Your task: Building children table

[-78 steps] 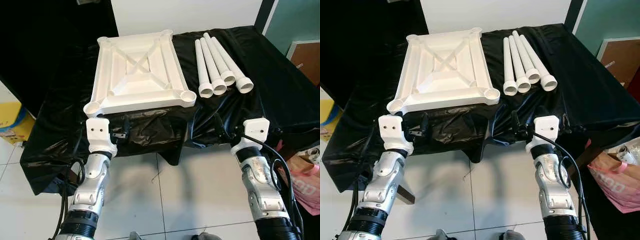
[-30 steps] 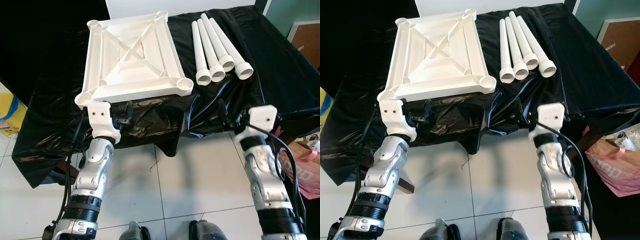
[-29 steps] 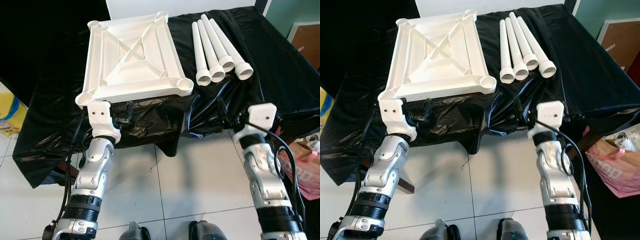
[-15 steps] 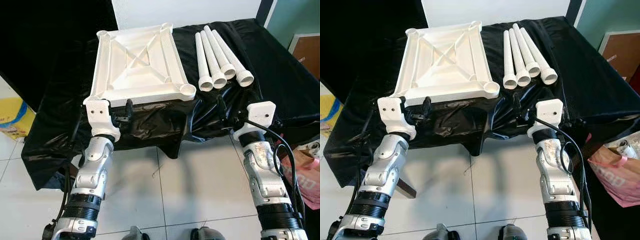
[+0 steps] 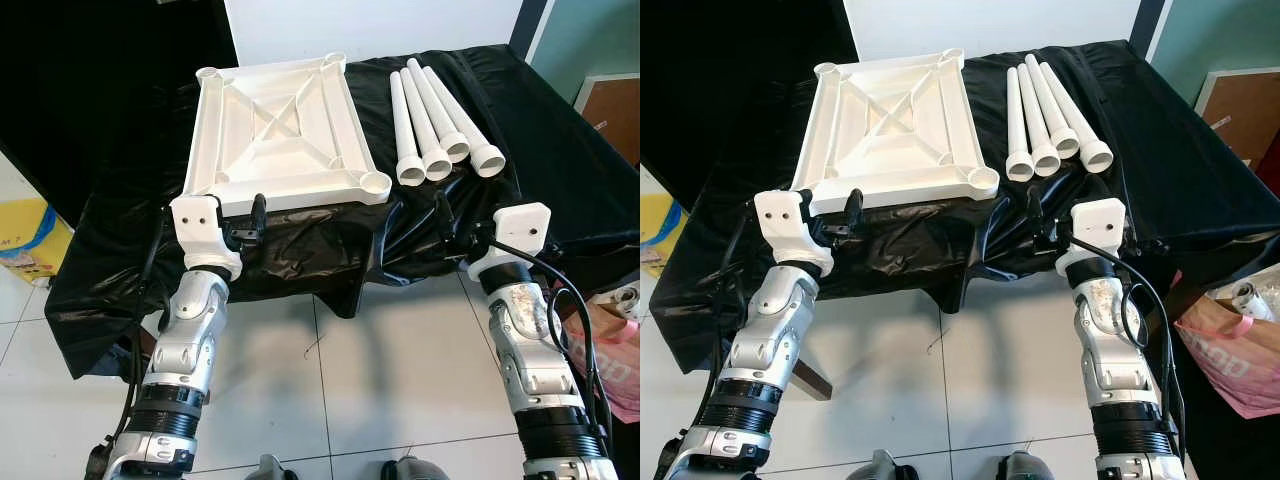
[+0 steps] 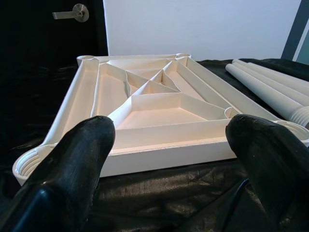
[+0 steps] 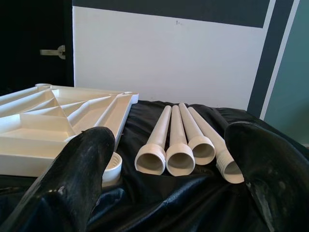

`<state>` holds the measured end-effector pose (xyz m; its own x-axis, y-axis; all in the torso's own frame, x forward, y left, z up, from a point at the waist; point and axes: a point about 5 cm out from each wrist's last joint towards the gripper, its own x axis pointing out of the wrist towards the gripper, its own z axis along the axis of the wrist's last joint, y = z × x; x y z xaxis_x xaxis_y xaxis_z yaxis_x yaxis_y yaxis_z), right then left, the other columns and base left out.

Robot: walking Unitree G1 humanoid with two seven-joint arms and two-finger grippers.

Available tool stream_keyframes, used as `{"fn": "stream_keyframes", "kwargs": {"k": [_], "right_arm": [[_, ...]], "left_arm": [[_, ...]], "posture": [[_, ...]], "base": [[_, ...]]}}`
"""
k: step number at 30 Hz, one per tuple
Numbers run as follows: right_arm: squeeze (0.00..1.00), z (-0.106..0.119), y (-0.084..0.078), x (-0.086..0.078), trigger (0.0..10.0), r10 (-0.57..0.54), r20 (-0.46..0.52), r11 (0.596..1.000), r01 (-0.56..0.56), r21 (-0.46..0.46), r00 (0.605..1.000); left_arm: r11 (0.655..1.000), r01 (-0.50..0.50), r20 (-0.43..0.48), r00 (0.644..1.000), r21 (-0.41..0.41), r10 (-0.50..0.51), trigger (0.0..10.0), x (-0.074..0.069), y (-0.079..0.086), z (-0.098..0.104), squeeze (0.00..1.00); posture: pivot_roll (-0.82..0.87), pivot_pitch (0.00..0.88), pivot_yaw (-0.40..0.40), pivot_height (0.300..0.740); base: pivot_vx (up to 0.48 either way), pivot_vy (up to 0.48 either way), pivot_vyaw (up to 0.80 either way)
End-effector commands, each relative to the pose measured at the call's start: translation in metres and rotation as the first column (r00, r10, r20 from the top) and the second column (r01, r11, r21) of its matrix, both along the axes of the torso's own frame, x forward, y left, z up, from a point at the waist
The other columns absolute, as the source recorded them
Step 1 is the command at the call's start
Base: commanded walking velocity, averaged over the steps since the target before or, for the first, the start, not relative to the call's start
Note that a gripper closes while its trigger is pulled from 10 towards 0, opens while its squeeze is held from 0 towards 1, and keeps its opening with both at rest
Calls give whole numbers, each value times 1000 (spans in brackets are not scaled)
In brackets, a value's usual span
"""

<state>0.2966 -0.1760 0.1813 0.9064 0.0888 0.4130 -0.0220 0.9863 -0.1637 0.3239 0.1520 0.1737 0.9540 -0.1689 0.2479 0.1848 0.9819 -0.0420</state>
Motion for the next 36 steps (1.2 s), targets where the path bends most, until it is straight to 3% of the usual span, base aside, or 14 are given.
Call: {"fn": "stream_keyframes", "kwargs": {"k": [1, 11, 36], "right_arm": [[0, -2, -1, 1, 10000, 1, -3, 1000, -1, -5, 1000], [0, -1, 0, 2, 10000, -3, -3, 1000, 3, -9, 1000], [0, -2, -1, 1, 10000, -8, -7, 1000, 8, -15, 1000]], "left_arm": [[994, 105, 1, 994, 24, -105, 10000, -1, -5, -2, 0], [995, 100, 6, 995, 17, -101, 10000, 2, -4, 0, 0], [995, 95, 11, 995, 7, -95, 10000, 2, -4, 1, 0]], "posture": [[-130, 39, 36, 740], [-128, 48, 37, 740], [-136, 53, 39, 740]], "base": [[0, 0, 0], [0, 0, 0], [279, 0, 0]]}}
